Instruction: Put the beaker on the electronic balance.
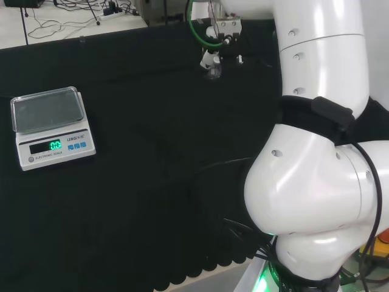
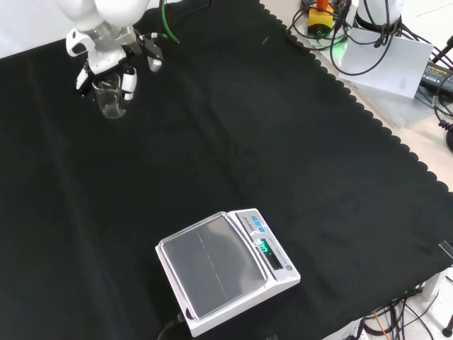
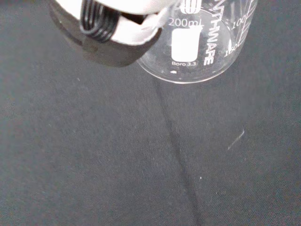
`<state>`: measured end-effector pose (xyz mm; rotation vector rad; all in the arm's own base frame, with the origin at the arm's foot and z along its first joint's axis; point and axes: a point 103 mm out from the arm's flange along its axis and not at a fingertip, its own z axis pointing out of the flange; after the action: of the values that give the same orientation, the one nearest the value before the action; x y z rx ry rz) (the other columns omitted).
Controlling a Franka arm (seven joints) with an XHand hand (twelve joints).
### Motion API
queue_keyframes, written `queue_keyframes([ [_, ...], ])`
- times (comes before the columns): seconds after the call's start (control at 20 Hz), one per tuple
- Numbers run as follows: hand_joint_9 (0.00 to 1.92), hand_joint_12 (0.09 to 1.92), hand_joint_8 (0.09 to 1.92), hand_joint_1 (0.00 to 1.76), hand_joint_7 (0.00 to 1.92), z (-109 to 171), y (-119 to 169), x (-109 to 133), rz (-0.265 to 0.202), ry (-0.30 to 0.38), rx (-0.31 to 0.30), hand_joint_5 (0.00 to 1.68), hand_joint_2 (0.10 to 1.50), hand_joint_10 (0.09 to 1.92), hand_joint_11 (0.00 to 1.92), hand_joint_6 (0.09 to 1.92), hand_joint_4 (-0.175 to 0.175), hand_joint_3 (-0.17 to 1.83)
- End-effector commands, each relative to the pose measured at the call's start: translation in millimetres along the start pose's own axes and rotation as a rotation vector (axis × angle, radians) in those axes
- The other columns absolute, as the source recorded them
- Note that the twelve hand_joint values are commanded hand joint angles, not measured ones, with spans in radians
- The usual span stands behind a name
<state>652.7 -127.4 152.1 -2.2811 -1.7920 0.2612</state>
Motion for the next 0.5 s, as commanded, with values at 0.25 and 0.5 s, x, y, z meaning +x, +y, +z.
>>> queue_keyframes([
  [0.25,0.87,0.97,1.39,1.09,0.58,-26,-23,22,-0.037,-0.007,-0.025,0.73,1.13,1.11,1.1,1.41,-0.175,0.24],
  [0.5,0.87,0.97,1.39,1.09,0.58,-32,-35,56,-0.082,-0.021,-0.028,0.73,1.13,1.11,1.09,1.41,-0.175,0.24],
])
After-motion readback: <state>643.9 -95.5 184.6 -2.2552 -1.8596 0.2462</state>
